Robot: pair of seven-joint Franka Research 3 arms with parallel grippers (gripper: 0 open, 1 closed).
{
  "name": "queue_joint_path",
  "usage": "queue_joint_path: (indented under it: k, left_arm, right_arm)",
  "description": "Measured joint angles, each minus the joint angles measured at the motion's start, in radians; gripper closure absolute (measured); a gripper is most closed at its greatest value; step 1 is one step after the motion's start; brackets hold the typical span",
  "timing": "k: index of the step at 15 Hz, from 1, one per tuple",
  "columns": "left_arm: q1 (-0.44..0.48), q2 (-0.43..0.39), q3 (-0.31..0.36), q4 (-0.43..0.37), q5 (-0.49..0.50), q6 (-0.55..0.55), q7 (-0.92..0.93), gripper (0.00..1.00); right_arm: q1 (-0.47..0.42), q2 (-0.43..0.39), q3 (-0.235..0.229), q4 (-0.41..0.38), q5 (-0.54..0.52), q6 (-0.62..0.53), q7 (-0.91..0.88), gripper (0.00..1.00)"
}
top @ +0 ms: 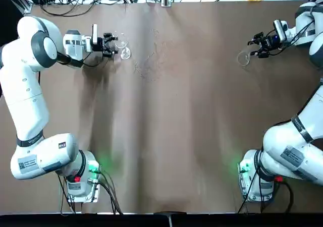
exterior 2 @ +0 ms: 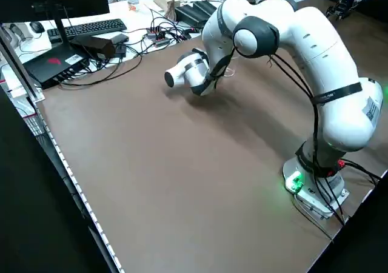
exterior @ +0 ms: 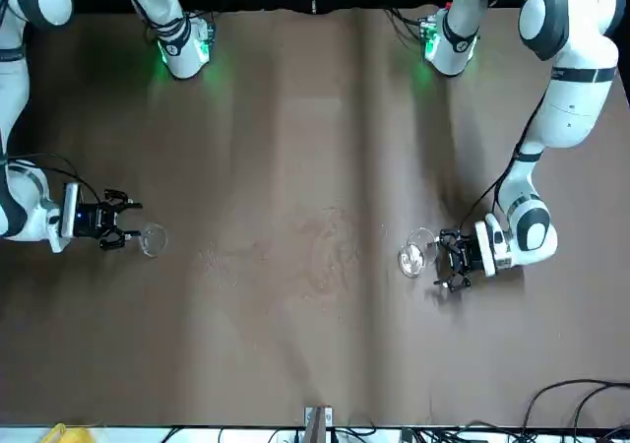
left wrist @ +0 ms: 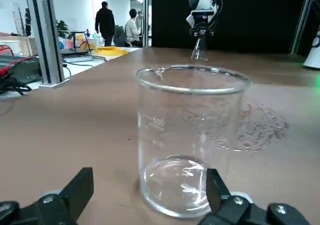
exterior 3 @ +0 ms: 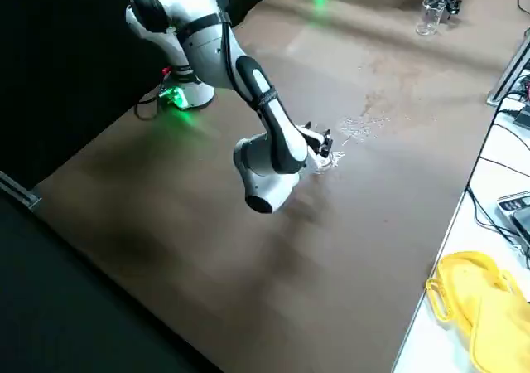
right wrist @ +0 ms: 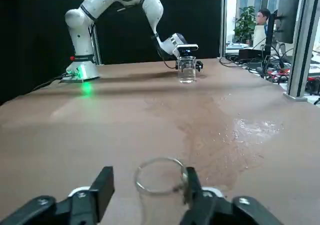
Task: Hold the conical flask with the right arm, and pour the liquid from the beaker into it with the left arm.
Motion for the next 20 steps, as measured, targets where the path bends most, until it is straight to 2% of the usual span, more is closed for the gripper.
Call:
queue_joint_path:
  k: [2, 3, 5, 6, 7, 12, 16, 20]
  left_arm:
    - [-0.002, 0.0, 0.001, 0.021, -0.001, 0.016, -0.002, 0.01]
    - [-0.002, 0.0, 0.003, 0.034, -0.001, 0.019, -0.004, 0.01]
    - [-0.002, 0.0, 0.004, 0.062, -0.001, 0.022, -0.017, 0.01]
    - [-0.004, 0.0, 0.004, 0.071, -0.001, 0.028, -0.025, 0.01]
    - [-0.008, 0.0, 0.004, 0.078, -0.001, 0.039, -0.039, 0.01]
    - [-0.002, 0.0, 0.015, 0.077, 0.0, 0.055, -0.095, 0.01]
    - [0.005, 0.0, 0.014, 0.005, 0.001, 0.048, -0.083, 0.01]
    - [0.0, -0.011, 0.004, -0.05, 0.001, 0.009, 0.004, 0.0]
  right_arm:
    - [0.0, 0.01, 0.0, 0.0, 0.001, 0.01, -0.017, 0.37]
    - [0.0, 0.013, 0.0, 0.0, 0.002, 0.011, -0.019, 0.46]
    - [0.0, 0.016, 0.0, 0.0, 0.002, 0.013, -0.021, 0.5]
    - [0.0, 0.017, 0.0, 0.001, 0.007, 0.012, -0.023, 0.58]
    - [0.0, 0.017, 0.0, 0.001, 0.007, 0.013, -0.023, 0.6]
    - [0.006, 0.018, 0.0, 0.001, 0.019, 0.015, -0.02, 0.61]
    - [0.034, 0.02, 0.001, 0.004, 0.057, 0.025, -0.015, 0.61]
    - [0.051, 0.02, 0.001, 0.013, 0.062, 0.028, -0.001, 0.61]
